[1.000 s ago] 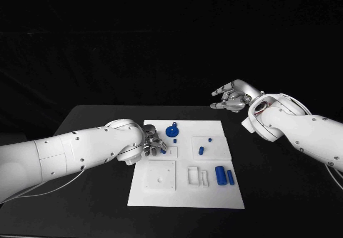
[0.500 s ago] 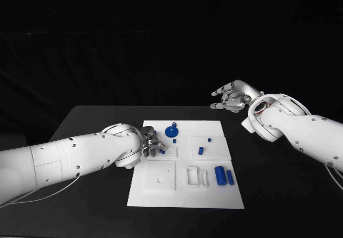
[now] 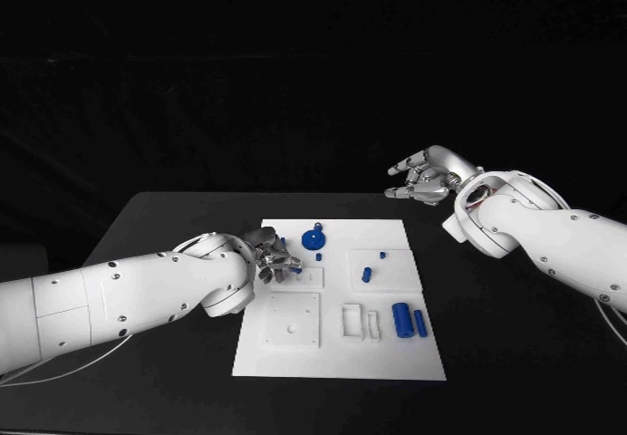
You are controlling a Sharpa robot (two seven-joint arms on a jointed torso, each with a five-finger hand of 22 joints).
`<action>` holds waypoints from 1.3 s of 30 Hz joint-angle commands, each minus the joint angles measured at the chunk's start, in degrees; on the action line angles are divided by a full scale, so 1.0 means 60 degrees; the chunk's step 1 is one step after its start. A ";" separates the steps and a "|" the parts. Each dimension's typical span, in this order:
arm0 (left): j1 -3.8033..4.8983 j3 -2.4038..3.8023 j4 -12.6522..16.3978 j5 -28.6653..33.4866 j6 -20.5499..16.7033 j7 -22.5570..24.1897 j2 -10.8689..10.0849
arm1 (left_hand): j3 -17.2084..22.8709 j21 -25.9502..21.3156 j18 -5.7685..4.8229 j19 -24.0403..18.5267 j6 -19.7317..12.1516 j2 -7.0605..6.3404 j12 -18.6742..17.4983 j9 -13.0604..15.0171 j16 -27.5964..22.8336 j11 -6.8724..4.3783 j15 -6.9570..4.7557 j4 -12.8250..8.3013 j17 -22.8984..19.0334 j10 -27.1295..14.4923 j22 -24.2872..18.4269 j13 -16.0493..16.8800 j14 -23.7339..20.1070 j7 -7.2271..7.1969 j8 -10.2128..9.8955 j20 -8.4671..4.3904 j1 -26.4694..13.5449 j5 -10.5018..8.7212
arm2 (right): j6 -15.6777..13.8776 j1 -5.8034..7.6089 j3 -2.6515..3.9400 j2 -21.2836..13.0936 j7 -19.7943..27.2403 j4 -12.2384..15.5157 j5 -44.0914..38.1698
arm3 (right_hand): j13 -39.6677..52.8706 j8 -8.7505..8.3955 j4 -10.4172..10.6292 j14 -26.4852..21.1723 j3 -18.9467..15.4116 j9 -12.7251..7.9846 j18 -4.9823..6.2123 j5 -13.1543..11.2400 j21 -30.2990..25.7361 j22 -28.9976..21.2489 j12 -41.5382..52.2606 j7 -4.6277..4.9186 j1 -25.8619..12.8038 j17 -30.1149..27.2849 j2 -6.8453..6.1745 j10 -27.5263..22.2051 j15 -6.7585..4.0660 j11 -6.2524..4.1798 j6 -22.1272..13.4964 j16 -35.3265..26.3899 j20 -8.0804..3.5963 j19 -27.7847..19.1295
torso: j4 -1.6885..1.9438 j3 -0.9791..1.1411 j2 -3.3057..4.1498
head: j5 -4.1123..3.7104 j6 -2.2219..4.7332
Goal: Assemble the parts on the task board
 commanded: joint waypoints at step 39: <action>-0.0506 0.0001 -0.0267 -0.0586 -0.0316 -0.0166 0.0305 | 0.0008 -0.0317 -0.0072 0.0201 0.2054 0.0058 0.0056 0.0337 0.0036 -0.0242 -0.0061 0.0178 -0.0030 0.0258 0.0226 0.0022 -0.0001 -0.1234 0.0029 -0.0029 0.0359 0.0019 | 0.0163 -0.0039 0.0006 -0.0023 0.0088 -0.0024 0.0071 | -0.0018 -0.0002 0.0084 -0.0021 -0.0091 0.0011 0.0113 0.0107 -0.0045 0.0968 0.0070 0.0014 -0.0092 -0.0010 0.0026 -0.0038 -0.0055 -0.0056 0.0061 -0.0038 -0.0008 0.0295 | -0.0008 0.0000 0.0007 | 0.0039 -0.0127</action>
